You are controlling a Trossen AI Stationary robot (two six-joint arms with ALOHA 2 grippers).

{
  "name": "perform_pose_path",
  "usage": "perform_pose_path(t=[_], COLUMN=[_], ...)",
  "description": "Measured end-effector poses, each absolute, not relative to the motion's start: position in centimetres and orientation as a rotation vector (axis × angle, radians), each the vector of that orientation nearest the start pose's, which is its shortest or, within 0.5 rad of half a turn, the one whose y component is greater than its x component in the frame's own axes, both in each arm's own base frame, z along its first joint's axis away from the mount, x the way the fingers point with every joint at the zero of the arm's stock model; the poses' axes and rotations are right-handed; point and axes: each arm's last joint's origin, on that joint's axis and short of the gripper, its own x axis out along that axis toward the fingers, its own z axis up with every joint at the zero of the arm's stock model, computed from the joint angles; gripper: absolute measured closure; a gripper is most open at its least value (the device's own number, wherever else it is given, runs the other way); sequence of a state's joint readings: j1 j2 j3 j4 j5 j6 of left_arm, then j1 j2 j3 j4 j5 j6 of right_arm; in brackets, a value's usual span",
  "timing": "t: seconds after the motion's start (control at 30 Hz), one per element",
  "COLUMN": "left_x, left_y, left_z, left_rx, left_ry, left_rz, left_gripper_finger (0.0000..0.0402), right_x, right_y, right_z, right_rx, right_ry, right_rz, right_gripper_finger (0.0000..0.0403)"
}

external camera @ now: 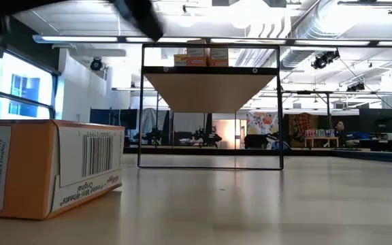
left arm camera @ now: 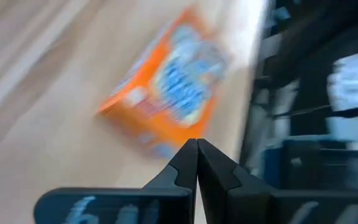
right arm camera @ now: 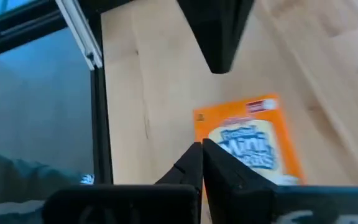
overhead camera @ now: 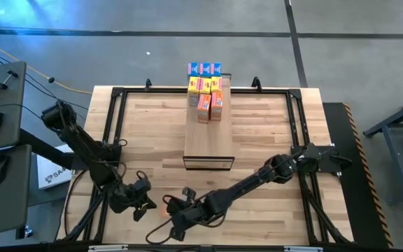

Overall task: Stack cereal on shelf
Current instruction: Put the orange cereal box on the shelf aligned with the orange cereal boxes

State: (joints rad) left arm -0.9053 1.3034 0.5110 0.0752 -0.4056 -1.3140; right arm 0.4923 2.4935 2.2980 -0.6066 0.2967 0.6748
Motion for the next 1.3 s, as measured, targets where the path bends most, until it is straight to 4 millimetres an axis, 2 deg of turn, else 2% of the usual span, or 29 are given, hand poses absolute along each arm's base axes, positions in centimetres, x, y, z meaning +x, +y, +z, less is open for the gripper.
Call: perform_pose_path(t=[0.1, 0.2, 0.3, 0.43, 0.6, 0.83, 0.97, 1.2, 1.3], left_x=[14.8, 14.5, 14.9, 15.4, 16.1, 16.7, 16.7, 16.5, 16.5], left_y=[-17.6, -17.5, -18.0, -18.4, -18.2, -18.0, -17.9, -17.5, -17.4], left_z=[15.3, 13.8, 13.0, 12.1, 11.3, 11.6, 12.3, 14.8, 15.1], left_rx=[-0.813, -0.815, -0.841, -0.838, -0.828, -0.835, -0.856, -0.903, -0.899], left_ry=[0.812, 0.835, 0.822, 0.808, 0.824, 0.791, 0.769, 0.661, 0.645], left_rz=[0.035, 0.053, 0.037, 0.035, 0.043, 0.024, 0.012, -0.023, -0.023], left_gripper_finger=[0.0402, 0.0402, 0.0402, 0.0402, 0.0402, 0.0402, 0.0402, 0.0402, 0.0402], right_x=[47.4, 45.9, 44.7, 44.4, 44.8, 45.4, 45.4, 45.4, 45.6], right_y=[25.0, 24.9, 25.2, 25.4, 24.6, 24.1, 24.1, 24.0, 23.6], right_z=[21.7, 21.6, 21.5, 20.2, 18.2, 16.4, 16.2, 16.2, 16.1], right_rx=[0.322, 0.333, 0.371, 0.397, 0.450, 0.480, 0.478, 0.455, 0.439], right_ry=[0.840, 0.959, 1.054, 1.082, 1.088, 1.081, 1.085, 1.086, 1.077], right_rz=[-0.110, -0.167, -0.203, -0.242, -0.273, -0.221, -0.217, -0.208, -0.217], right_gripper_finger=[0.0403, 0.0403, 0.0403, 0.0403, 0.0403, 0.0403, 0.0403, 0.0403, 0.0403])
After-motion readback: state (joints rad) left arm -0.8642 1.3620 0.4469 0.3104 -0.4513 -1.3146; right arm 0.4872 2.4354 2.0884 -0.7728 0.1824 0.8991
